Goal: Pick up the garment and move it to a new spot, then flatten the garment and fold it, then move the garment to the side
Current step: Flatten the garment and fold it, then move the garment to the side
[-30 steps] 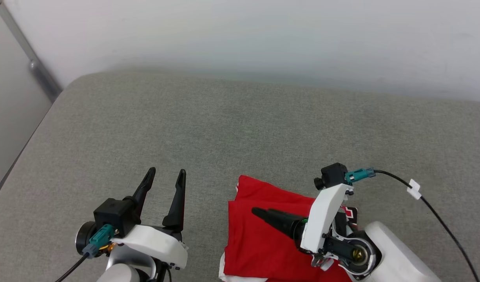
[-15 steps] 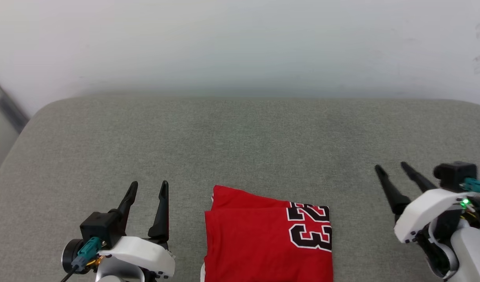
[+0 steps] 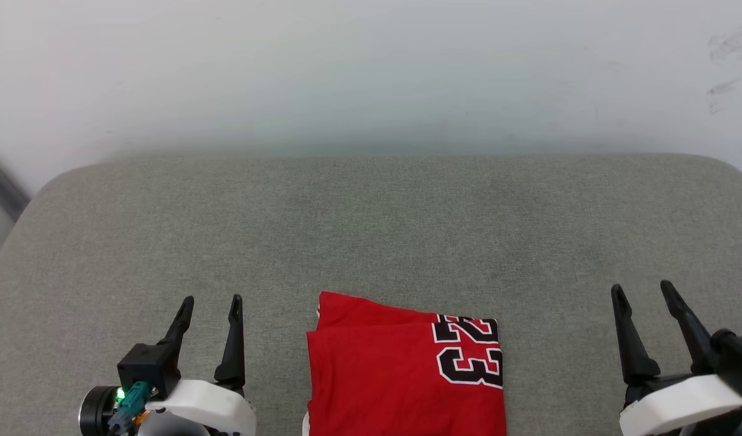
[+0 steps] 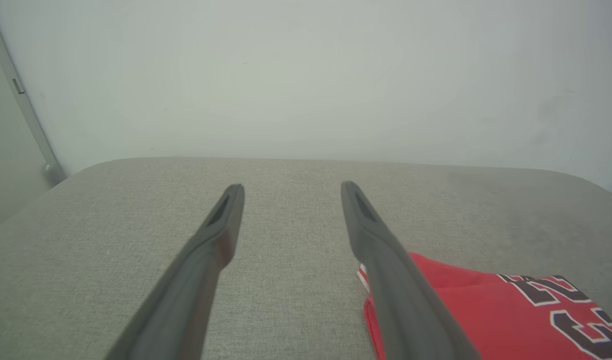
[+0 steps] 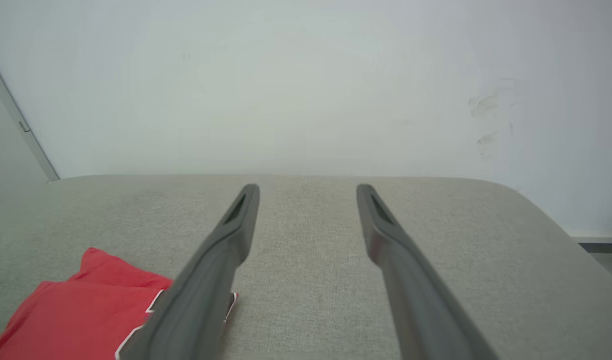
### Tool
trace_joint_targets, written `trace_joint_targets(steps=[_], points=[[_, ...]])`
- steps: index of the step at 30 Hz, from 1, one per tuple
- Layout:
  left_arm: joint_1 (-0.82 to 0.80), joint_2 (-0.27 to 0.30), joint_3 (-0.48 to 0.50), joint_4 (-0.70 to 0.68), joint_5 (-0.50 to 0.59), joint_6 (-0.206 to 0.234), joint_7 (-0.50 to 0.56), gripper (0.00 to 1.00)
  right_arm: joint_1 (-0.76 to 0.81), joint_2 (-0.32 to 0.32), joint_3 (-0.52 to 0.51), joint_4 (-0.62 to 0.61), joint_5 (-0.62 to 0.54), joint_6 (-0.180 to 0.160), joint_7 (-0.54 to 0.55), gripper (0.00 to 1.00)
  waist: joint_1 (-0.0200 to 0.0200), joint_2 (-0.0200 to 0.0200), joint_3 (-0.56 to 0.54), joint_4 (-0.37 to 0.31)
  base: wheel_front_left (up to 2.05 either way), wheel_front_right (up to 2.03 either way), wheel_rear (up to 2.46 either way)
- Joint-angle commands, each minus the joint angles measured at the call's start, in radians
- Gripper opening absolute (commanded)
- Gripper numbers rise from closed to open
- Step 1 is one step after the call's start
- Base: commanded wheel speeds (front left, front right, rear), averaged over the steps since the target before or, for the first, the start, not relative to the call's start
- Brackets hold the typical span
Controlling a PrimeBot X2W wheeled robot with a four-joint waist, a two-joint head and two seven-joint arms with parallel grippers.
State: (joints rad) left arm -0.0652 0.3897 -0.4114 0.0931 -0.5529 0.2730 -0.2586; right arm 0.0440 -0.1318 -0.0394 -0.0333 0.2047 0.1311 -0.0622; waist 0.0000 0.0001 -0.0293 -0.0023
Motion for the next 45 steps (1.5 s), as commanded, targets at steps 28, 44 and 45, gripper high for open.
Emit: trace_joint_targets(steps=[28, 44, 45], points=[[-0.008, -0.066, 0.070, 0.020, 0.069, -0.052, -0.008, 1.00, 0.031, -0.004, -0.172, 0.070, 0.201, 0.000, 0.314, 1.00, 0.0000, -0.0001, 0.017, -0.004, 0.00, 0.00, 0.00], [-0.073, -0.123, 0.083, 0.030, 0.126, -0.116, -0.006, 1.00, -0.198, 0.064, -0.094, 0.450, 0.772, -0.001, 0.865, 1.00, 0.0000, -0.0001, 0.111, 0.115, 0.00, 0.00, 0.00], [-0.076, -0.125, 0.084, 0.032, 0.130, -0.119, -0.006, 1.00, -0.209, 0.068, -0.082, 0.456, 0.792, -0.001, 0.867, 1.00, 0.0000, -0.0001, 0.115, 0.121, 0.00, 0.00, 0.00]])
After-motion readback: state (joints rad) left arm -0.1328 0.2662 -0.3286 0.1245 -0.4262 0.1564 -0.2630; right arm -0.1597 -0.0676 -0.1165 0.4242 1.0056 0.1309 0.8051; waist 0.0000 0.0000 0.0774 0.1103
